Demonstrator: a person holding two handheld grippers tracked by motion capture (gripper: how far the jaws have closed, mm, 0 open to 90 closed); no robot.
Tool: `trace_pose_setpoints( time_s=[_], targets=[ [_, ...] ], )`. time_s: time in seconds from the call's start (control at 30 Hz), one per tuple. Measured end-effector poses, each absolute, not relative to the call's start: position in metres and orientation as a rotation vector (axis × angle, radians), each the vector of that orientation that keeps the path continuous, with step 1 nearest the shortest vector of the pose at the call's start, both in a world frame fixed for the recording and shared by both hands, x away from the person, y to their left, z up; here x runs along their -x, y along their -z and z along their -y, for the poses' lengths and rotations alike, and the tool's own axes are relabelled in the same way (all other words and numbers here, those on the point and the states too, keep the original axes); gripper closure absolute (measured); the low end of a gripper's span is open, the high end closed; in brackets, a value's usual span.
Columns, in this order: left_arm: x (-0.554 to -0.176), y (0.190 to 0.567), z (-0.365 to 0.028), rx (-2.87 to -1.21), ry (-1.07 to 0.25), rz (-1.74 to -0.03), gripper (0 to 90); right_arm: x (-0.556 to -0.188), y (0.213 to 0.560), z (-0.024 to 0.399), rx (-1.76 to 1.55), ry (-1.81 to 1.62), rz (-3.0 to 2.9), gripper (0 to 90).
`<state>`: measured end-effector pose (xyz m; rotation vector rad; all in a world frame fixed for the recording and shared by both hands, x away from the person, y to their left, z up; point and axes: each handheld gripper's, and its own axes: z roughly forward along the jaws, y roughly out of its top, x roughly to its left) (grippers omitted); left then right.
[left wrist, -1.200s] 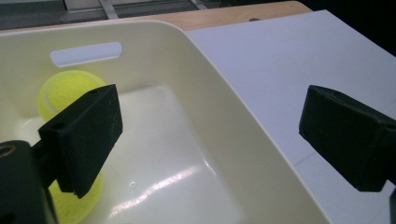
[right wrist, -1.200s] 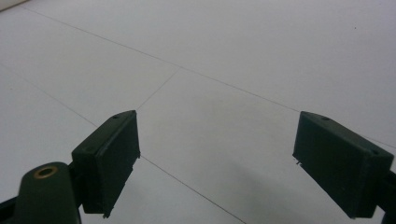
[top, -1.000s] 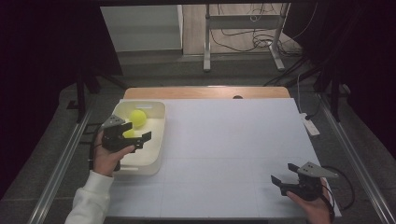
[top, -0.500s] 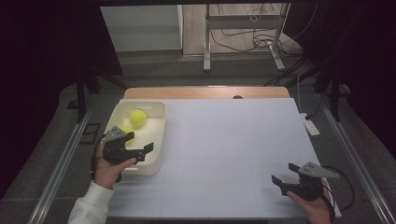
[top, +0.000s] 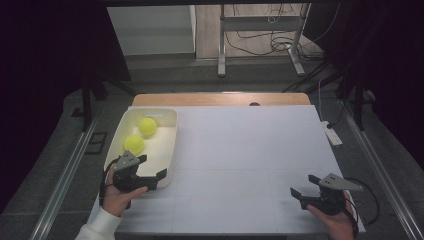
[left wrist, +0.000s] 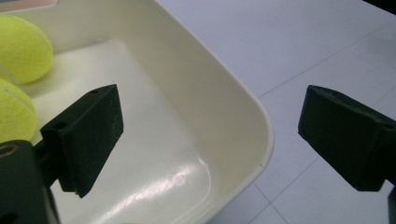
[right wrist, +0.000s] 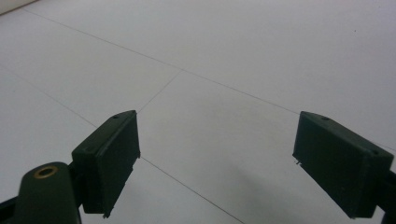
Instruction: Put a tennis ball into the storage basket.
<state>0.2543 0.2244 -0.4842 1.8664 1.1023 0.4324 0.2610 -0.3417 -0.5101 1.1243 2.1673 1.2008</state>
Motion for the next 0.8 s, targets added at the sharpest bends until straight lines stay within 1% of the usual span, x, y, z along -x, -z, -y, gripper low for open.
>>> trace_pose_setpoints(
  time_s=[0.8],
  targets=[
    [-0.2483,0.4911,-0.2175,-1.885,-0.43,-1.09,7.6,-0.2608,0.509,0.3421,-1.118,-1.209,-2.155,14.8]
  ],
)
